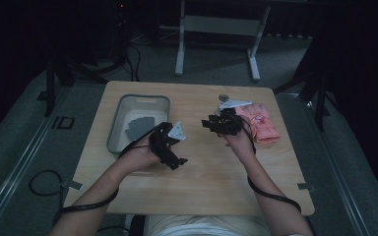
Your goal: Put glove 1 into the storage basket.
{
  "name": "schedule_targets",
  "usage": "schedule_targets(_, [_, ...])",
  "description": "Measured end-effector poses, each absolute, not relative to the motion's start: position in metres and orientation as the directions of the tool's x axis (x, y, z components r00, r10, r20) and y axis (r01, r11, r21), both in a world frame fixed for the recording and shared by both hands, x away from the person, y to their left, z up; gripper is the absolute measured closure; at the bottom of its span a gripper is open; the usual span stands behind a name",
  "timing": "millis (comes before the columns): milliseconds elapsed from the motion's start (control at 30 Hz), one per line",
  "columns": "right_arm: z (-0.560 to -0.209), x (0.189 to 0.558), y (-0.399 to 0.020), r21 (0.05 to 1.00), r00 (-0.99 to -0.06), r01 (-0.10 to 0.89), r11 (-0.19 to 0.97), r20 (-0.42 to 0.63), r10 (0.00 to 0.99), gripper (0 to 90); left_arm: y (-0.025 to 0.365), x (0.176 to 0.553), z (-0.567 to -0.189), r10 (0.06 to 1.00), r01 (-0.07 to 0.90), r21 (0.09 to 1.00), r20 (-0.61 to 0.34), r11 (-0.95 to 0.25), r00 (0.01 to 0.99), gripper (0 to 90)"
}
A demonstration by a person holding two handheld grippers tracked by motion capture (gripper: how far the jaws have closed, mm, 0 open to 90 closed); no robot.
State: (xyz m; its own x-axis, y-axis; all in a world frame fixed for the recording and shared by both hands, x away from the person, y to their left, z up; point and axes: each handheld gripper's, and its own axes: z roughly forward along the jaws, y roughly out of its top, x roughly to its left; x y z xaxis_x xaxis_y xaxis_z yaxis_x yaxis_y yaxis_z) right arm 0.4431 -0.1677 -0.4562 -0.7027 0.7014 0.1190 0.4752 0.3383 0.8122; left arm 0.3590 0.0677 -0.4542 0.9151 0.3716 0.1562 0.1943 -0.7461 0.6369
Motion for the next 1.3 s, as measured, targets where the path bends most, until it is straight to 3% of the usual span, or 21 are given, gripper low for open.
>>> schedule_targets(267, [-0.457, 0.450, -0.209, 0.827, -0.667, 0.439, 0.351, 0.038, 0.744, 57.2, 0.051, 0.344, -0.473, 0.357, 0.192, 0.637, 0.140, -0.746, 0.924, 0.5])
schedule_targets(633, [-0.468, 0.488, -0.269, 0.795, -0.558, 0.507, 0.333, 0.008, 0.830, 70.3, 0.038, 0.316, -0.509, 0.378, 0.220, 0.648, 0.113, -0.729, 0.919, 0.6])
schedule_targets(900, [-0.487, 0.512, -0.263, 0.760, -0.584, 0.506, 0.407, -0.045, 0.810, 69.9, 0.037, 0.303, -0.528, 0.397, 0.233, 0.644, 0.120, -0.729, 0.910, 0.6])
schedule_targets(1000, [-0.501, 0.523, -0.256, 0.715, -0.579, 0.543, 0.441, -0.062, 0.813, 66.9, 0.040, 0.299, -0.545, 0.416, 0.241, 0.686, 0.099, -0.686, 0.904, 0.6])
schedule_targets(1300, [-0.526, 0.535, -0.251, 0.636, -0.593, 0.573, 0.518, -0.115, 0.797, 67.6, 0.036, 0.289, -0.554, 0.423, 0.244, 0.697, 0.094, -0.674, 0.901, 0.6])
